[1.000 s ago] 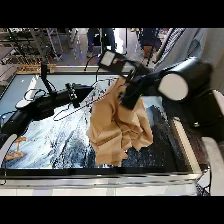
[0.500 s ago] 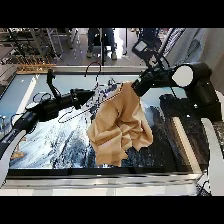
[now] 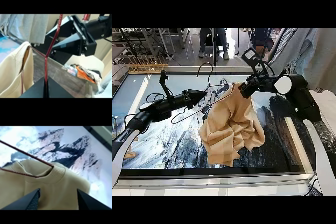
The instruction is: Fold the clothes and pants, and hang the long-sleeved shirts on hangers.
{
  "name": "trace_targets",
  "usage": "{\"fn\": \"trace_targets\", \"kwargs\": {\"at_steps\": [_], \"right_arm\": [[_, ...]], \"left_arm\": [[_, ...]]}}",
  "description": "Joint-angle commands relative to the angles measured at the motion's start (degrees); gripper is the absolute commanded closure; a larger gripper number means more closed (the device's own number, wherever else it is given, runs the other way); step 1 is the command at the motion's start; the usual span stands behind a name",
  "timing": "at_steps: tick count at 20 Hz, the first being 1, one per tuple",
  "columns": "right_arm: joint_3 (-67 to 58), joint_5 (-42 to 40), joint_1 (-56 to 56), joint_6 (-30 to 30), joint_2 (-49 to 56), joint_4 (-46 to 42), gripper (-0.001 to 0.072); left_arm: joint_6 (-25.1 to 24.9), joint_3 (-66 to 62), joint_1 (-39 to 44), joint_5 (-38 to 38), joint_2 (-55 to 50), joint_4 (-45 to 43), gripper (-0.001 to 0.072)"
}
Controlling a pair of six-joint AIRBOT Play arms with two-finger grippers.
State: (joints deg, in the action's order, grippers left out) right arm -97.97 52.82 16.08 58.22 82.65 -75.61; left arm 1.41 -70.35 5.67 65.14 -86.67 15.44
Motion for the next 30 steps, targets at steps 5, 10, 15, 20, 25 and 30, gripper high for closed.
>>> {"fn": "trace_targets", "kwargs": {"at_steps": [5, 10, 15, 20, 25, 30], "right_arm": [[0.37, -1.42, 0.11, 23.32, 5.27, -1.44, 0.0209], [0.37, -9.44, 0.02, 23.28, 8.52, -2.03, 0.0407], [-0.17, -6.86, 0.28, 22.91, 8.5, -0.24, 0.0692], [-2.01, 2.05, 6.97, 11.56, 2.86, 0.37, 0.0693], [-2.01, 12.79, 13.53, 5.11, -3.89, 0.22, 0.0693], [-2.03, 14.23, 14.75, 0.59, -6.03, 0.66, 0.0692]], "left_arm": [[0.13, -0.04, -0.04, 0.0, -0.04, 0.09, 0.0694], [0.55, -0.04, -0.02, 0.0, -0.04, 0.11, 0.0694], [0.98, -0.04, -0.02, -0.11, -0.04, 0.04, 0.0694], [7.04, -0.04, 0.04, -3.04, -0.09, -0.48, 0.0695], [6.82, -0.02, 0.04, 1.88, -0.17, 0.0, 0.0695], [-3.54, -0.02, 0.04, 16.0, -5.75, 17.55, 0.0695]]}}
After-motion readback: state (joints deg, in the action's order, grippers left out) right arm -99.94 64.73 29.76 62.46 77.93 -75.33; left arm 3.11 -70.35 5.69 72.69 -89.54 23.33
